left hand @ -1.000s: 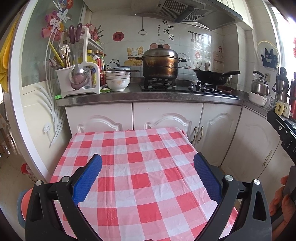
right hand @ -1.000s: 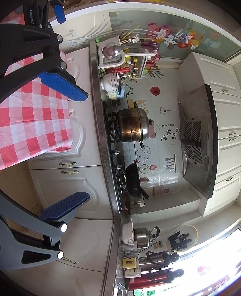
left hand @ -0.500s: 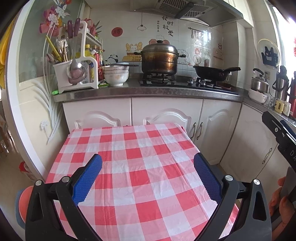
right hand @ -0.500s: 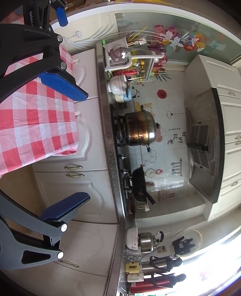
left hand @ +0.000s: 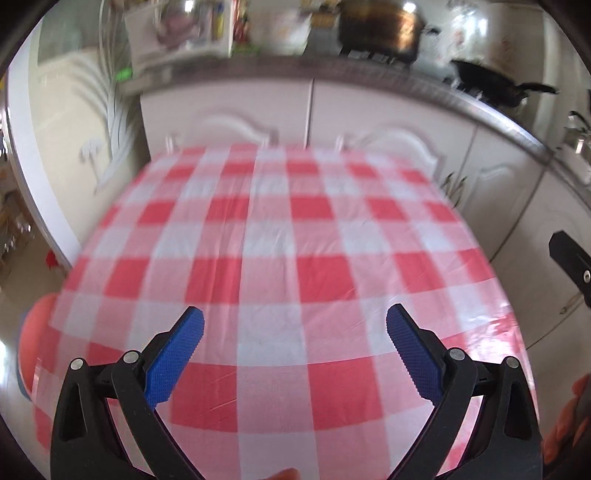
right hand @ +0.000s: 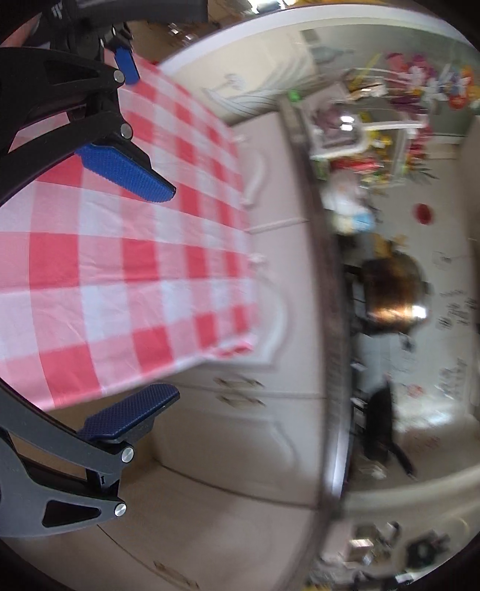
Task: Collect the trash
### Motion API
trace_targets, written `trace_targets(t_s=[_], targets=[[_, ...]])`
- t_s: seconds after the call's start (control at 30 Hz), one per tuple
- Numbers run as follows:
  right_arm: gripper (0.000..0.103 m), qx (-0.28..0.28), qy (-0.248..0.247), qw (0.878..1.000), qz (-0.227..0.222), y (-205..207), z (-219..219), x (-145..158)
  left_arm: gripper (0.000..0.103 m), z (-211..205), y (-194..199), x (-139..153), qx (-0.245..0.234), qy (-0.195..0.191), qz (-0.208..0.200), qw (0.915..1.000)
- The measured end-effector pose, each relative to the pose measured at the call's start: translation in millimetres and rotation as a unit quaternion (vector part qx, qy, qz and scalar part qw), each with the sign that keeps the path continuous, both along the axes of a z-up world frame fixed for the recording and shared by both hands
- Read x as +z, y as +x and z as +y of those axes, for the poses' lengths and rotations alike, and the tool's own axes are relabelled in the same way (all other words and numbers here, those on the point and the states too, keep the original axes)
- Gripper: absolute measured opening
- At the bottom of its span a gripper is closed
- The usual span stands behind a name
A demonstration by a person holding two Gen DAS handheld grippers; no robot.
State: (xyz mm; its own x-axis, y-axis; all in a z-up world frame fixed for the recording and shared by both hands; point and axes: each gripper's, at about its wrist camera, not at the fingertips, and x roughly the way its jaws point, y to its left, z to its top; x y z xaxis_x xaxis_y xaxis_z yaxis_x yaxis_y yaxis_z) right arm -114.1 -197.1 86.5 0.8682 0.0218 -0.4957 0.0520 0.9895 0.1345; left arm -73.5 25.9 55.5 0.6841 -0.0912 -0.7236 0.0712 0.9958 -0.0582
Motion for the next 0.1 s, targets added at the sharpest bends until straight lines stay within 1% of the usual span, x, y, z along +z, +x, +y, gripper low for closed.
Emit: trace_targets(t_s=[0.03,0.1], targets=[[0.099,0.011,0.005,1.000,0.024,12.1,3.1,-11.0,0.098,-0.3,7.9,-10.6,0.006,0.003,0.012,0.9999],[0.099,0.025,0.012,0.998,0.060,29.0,7.8,-28.0,0.098,-0.7,15.9,-22.9,0.013,0.006,0.022,0.9997]])
